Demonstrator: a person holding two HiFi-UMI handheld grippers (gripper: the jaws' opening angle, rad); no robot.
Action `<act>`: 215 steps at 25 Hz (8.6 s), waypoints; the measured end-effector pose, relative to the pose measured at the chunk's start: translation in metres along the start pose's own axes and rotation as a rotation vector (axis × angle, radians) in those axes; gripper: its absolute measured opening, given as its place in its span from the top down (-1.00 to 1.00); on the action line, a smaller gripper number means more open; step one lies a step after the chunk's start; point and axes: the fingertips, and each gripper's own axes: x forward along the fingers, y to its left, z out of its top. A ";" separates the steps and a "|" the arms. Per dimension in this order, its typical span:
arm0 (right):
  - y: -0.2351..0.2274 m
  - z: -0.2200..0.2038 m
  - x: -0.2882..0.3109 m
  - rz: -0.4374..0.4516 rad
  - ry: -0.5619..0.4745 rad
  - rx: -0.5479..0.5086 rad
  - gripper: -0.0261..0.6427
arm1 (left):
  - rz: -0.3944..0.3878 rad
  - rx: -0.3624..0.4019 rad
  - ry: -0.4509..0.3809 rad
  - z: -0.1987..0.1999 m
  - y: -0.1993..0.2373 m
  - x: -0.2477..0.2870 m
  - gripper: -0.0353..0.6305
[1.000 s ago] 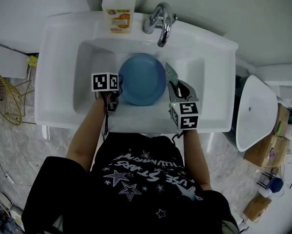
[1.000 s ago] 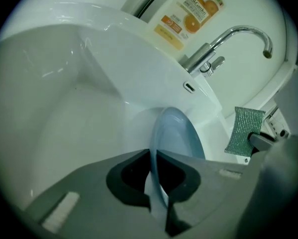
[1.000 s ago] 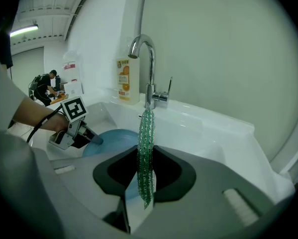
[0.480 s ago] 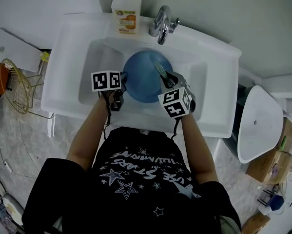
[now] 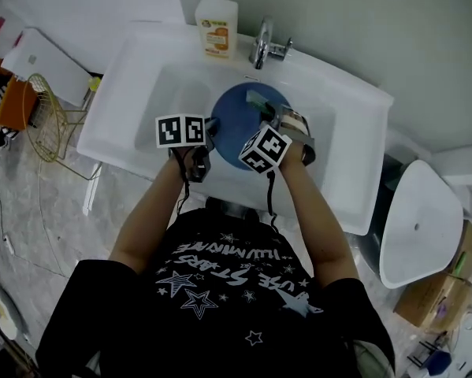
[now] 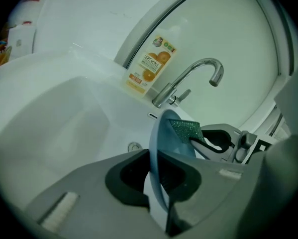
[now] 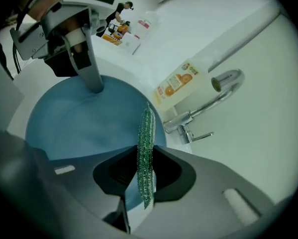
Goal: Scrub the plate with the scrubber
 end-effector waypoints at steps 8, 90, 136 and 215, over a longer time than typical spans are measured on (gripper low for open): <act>0.020 0.031 -0.014 0.061 -0.151 -0.191 0.59 | 0.039 -0.024 -0.085 0.006 -0.010 -0.018 0.78; 0.124 0.065 -0.054 0.492 -0.155 -0.259 0.59 | -0.161 -0.113 -0.095 0.059 0.063 -0.030 0.71; 0.031 0.014 -0.034 0.233 -0.173 -0.183 0.59 | -0.186 -0.162 -0.201 0.038 0.008 -0.042 0.68; 0.021 -0.083 -0.069 0.406 -0.350 0.255 0.59 | 0.311 0.074 -0.180 0.015 0.030 0.004 0.25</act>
